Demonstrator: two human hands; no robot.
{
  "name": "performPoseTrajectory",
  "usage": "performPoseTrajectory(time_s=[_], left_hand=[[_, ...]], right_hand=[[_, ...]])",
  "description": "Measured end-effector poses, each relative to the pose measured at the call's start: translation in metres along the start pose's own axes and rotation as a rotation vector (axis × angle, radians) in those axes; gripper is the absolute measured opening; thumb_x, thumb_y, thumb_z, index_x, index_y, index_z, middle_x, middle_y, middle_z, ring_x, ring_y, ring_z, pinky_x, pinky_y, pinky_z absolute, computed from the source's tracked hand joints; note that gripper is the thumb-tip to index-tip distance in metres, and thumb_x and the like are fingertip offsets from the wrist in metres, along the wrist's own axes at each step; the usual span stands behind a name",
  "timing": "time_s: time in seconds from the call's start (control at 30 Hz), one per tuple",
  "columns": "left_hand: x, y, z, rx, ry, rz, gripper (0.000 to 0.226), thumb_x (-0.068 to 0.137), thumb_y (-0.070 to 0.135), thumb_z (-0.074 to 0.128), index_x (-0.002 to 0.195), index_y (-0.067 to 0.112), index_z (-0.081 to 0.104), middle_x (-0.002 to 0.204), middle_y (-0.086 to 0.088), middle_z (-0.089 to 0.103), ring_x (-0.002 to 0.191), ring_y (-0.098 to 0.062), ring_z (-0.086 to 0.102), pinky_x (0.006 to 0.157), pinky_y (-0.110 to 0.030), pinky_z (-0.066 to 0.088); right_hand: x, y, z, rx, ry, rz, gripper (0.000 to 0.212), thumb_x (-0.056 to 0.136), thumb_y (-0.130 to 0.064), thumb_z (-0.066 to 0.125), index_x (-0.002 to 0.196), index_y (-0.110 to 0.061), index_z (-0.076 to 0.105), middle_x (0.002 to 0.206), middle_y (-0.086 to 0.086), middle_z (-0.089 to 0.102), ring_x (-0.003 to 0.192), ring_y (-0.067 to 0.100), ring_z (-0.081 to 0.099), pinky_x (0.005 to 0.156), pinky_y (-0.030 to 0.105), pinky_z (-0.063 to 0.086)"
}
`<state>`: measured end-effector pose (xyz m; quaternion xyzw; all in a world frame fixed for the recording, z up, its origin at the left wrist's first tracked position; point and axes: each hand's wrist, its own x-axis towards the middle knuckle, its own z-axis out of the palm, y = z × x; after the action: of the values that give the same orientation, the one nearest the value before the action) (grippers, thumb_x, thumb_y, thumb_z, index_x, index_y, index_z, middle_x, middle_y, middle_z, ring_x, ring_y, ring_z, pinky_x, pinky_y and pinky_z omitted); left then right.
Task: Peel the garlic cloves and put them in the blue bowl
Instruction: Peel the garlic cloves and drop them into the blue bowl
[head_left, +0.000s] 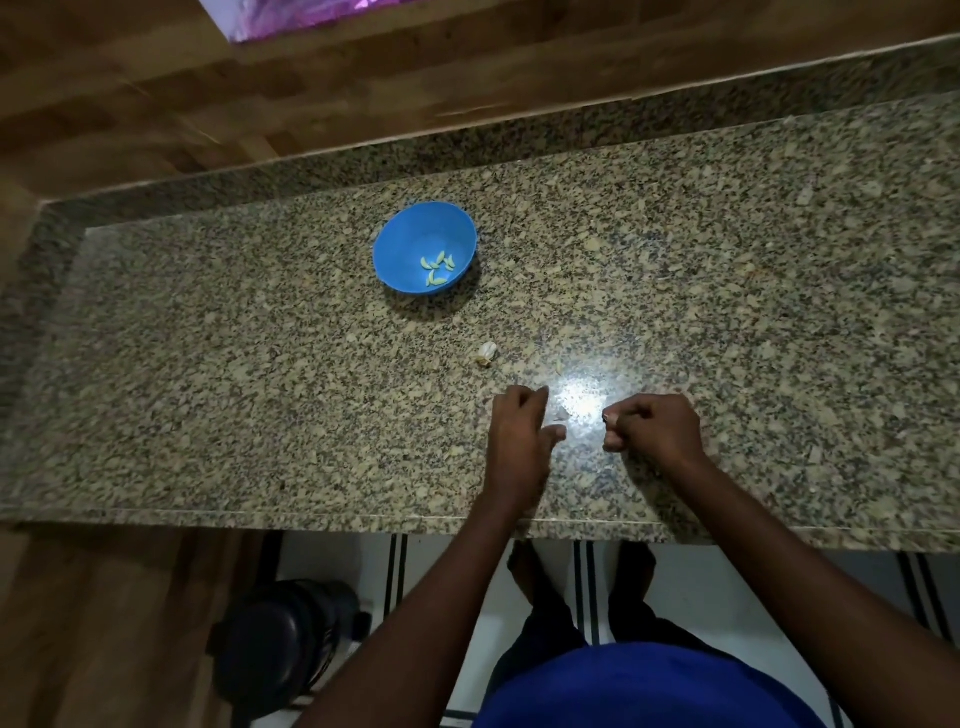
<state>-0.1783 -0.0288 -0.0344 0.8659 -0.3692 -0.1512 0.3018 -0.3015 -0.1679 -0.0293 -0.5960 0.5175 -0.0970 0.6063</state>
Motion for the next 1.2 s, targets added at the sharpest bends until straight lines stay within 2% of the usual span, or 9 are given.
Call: performPoseTrajectory(time_s=[0.1,0.2,0.37,0.57,0.67,0.77,0.97,1.03,1.2], left_hand=[[-0.003,0.01,0.009,0.052,0.019,0.063,0.035,0.085,0.015,0.076,0.118,0.007,0.068,0.102,0.003,0.049,0.095,-0.01,0.039,0.074,-0.012,0.027],[-0.003,0.014,0.017,0.069,0.02,0.049,0.014,0.096,0.013,0.06,0.101,0.004,0.068,0.092,0.009,0.054,0.081,0.003,0.046,0.07,-0.008,0.034],[-0.015,0.007,0.018,0.23,0.023,0.154,0.014,0.081,-0.002,0.067,0.078,0.011,0.062,0.079,-0.003,0.055,0.071,-0.016,0.045,0.055,-0.033,0.035],[-0.019,-0.013,-0.016,0.19,0.084,-0.094,0.014,0.08,-0.004,0.066,0.079,0.009,0.072,0.08,-0.005,0.068,0.067,-0.016,0.057,0.06,-0.027,0.041],[-0.024,-0.011,-0.03,-0.288,0.041,-0.448,0.008,0.083,0.001,0.072,0.078,0.006,0.078,0.075,-0.003,0.074,0.06,-0.008,0.062,0.059,-0.017,0.05],[-0.032,-0.013,-0.049,-0.939,0.035,-0.764,0.007,0.084,-0.002,0.074,0.085,0.003,0.078,0.081,-0.017,0.076,0.069,-0.024,0.069,0.069,-0.036,0.059],[-0.065,-0.034,-0.102,-1.358,0.269,-0.801,0.01,0.09,-0.005,0.066,0.095,0.001,0.073,0.081,-0.005,0.074,0.07,-0.01,0.07,0.064,-0.018,0.056],[-0.083,-0.044,-0.122,-1.472,0.372,-0.792,0.011,0.092,-0.007,0.063,0.096,-0.001,0.071,0.083,-0.005,0.075,0.072,-0.008,0.071,0.067,-0.017,0.056],[-0.143,-0.084,-0.178,-1.63,0.625,-0.752,0.011,0.094,-0.006,0.061,0.094,0.002,0.069,0.08,-0.002,0.073,0.076,-0.008,0.07,0.07,-0.017,0.057]], right_hand=[[-0.004,-0.002,0.005,-0.009,0.002,-0.007,0.015,0.084,0.003,0.074,0.07,-0.003,0.075,0.066,0.016,0.072,0.06,0.034,0.072,0.065,0.047,0.063],[-0.005,-0.006,0.008,-0.003,0.013,-0.004,0.013,0.084,0.005,0.074,0.072,0.0,0.074,0.069,0.02,0.072,0.059,0.033,0.071,0.063,0.047,0.063],[-0.007,-0.004,0.01,-0.04,0.019,-0.022,0.013,0.083,0.003,0.072,0.072,-0.003,0.075,0.064,0.015,0.072,0.059,0.03,0.073,0.064,0.043,0.063],[-0.017,-0.004,0.021,0.055,-0.033,0.022,0.013,0.084,0.008,0.073,0.071,0.003,0.073,0.071,0.026,0.07,0.06,0.037,0.07,0.064,0.052,0.062],[-0.025,-0.009,0.037,0.106,-0.088,0.079,0.014,0.084,0.008,0.074,0.071,0.004,0.072,0.078,0.03,0.07,0.061,0.036,0.069,0.064,0.053,0.062],[-0.03,-0.014,0.053,0.104,-0.157,0.087,0.013,0.084,0.008,0.073,0.072,0.004,0.072,0.081,0.028,0.072,0.063,0.035,0.069,0.068,0.054,0.061],[-0.057,-0.036,0.103,0.078,-0.348,0.103,0.007,0.088,0.003,0.071,0.092,0.009,0.073,0.085,0.025,0.074,0.066,0.027,0.073,0.064,0.035,0.063],[-0.077,-0.045,0.128,0.075,-0.445,0.101,0.008,0.088,0.002,0.071,0.093,0.008,0.073,0.087,0.024,0.075,0.07,0.027,0.074,0.069,0.036,0.063],[-0.137,-0.072,0.202,0.049,-0.676,0.06,0.011,0.09,0.005,0.067,0.097,0.013,0.069,0.082,0.021,0.071,0.062,0.021,0.07,0.058,0.024,0.059]])
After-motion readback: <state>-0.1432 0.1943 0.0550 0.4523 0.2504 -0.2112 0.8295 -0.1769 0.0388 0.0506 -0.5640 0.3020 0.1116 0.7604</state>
